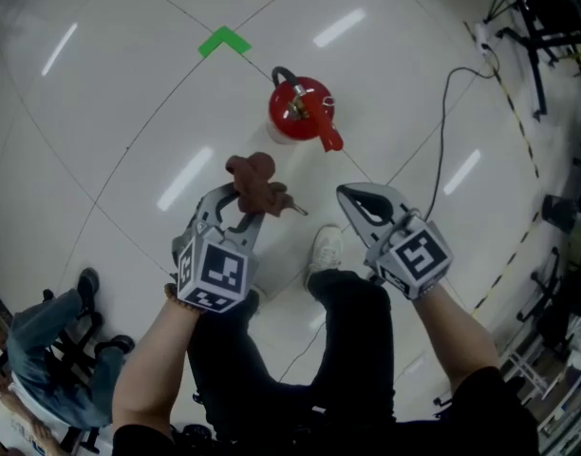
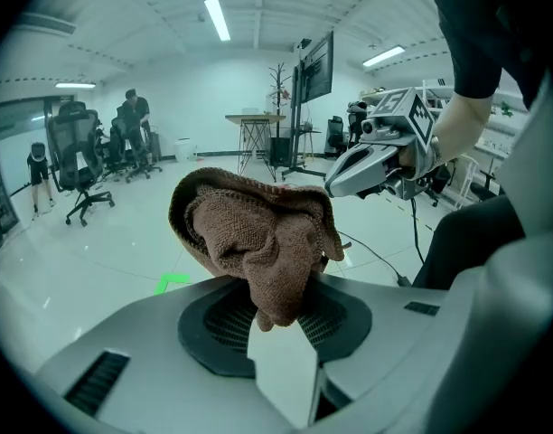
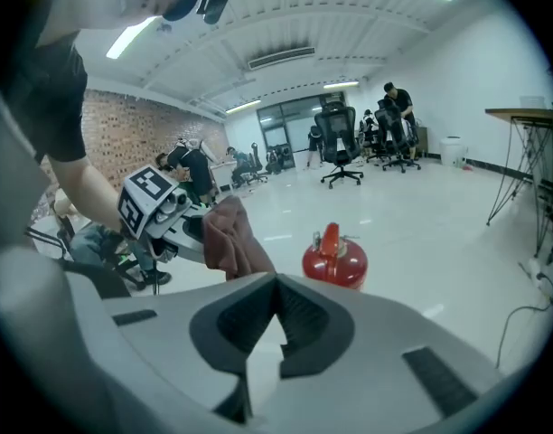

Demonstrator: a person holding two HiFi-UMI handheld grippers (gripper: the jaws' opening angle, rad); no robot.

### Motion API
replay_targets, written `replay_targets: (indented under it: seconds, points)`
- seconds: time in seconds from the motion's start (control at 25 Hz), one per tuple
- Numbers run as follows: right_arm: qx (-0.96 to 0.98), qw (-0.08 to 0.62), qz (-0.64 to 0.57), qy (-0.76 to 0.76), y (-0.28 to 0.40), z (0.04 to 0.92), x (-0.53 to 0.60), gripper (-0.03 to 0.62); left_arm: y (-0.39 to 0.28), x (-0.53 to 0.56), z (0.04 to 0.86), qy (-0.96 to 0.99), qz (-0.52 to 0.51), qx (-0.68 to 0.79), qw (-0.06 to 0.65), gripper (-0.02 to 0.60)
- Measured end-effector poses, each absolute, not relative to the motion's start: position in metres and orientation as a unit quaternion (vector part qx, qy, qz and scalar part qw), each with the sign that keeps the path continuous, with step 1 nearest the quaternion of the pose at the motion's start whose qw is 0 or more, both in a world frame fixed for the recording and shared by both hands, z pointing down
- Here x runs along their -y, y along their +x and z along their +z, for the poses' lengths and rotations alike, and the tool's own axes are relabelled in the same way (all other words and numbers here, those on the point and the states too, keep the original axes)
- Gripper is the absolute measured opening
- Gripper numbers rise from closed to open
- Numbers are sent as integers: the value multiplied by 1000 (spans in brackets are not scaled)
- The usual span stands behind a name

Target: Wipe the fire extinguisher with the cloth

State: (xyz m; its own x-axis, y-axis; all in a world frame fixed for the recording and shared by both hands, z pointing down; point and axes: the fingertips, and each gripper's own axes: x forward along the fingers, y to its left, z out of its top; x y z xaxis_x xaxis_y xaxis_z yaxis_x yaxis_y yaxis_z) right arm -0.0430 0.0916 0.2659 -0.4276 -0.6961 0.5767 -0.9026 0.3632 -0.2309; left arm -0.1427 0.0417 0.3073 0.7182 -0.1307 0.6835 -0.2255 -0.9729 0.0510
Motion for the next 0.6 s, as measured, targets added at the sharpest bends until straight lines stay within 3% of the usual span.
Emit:
replay_targets:
  seconds: [0.6]
  points:
    - [806,181,308,471,-27,85,-129,5,-127,-99,121,902,382,157,125,106]
